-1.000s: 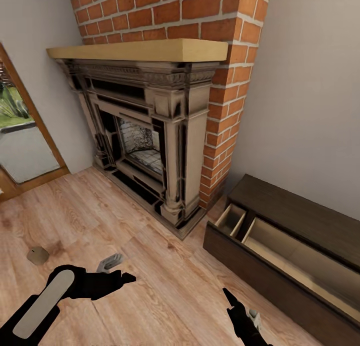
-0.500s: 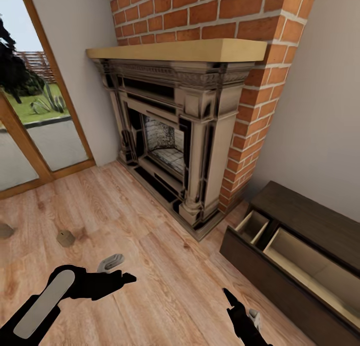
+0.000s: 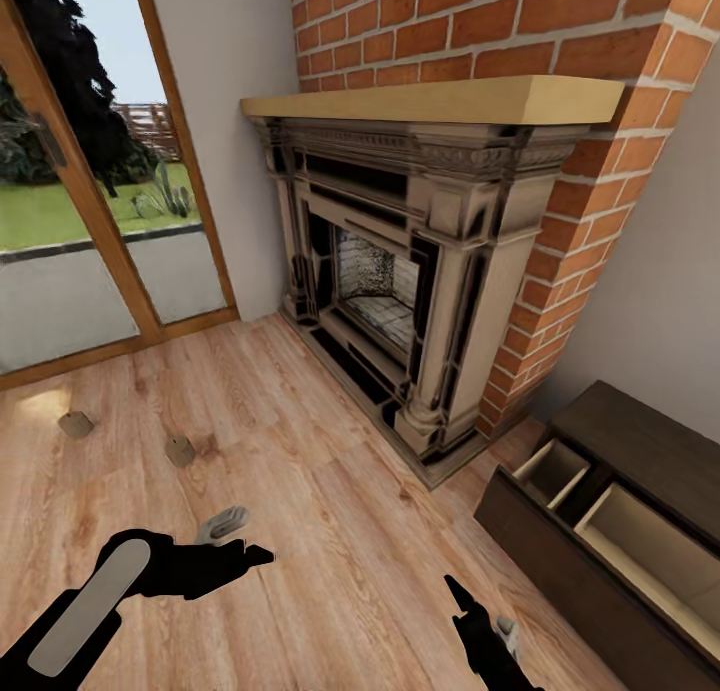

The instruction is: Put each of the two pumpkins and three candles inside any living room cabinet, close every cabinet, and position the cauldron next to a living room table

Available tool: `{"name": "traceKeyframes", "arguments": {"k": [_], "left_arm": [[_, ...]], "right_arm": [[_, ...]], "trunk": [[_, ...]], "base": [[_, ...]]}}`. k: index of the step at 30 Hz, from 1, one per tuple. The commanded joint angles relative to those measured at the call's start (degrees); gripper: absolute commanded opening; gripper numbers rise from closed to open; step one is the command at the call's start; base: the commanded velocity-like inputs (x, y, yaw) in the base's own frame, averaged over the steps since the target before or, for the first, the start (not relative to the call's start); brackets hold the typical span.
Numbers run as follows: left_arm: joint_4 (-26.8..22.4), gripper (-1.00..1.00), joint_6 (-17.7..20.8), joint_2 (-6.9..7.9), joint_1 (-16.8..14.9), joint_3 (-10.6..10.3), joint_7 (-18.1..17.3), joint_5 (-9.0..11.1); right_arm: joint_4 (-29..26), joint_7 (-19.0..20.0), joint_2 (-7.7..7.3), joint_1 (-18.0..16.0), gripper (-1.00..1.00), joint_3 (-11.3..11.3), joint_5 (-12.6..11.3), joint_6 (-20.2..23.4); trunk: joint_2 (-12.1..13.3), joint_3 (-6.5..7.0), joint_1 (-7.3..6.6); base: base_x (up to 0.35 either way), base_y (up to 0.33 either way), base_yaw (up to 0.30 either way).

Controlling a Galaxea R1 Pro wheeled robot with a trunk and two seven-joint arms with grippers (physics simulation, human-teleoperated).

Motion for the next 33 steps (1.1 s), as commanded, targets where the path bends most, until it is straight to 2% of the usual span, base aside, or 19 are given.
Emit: {"name": "traceKeyframes", "arguments": {"k": [1,33], "left_arm": [[0.0,1.00,0.0,0.03,-0.1,-0.1,0.6,0.6],[0.0,1.00,0.0,-0.03,-0.1,-0.3,0.9,0.5]], "right_arm": [[0.1,0.3,0.00,-0.1,1.00,0.4,-0.6,0.4],[0.1,0.3,0.00,-0.1,1.00,0.4,-0.5,0.1]], "trunk": [[0.0,-0.05,0.00],[0.0,-0.05,0.00]], "base": [[0.000,0.000,0.295],[0.000,0.000,0.297]]}}
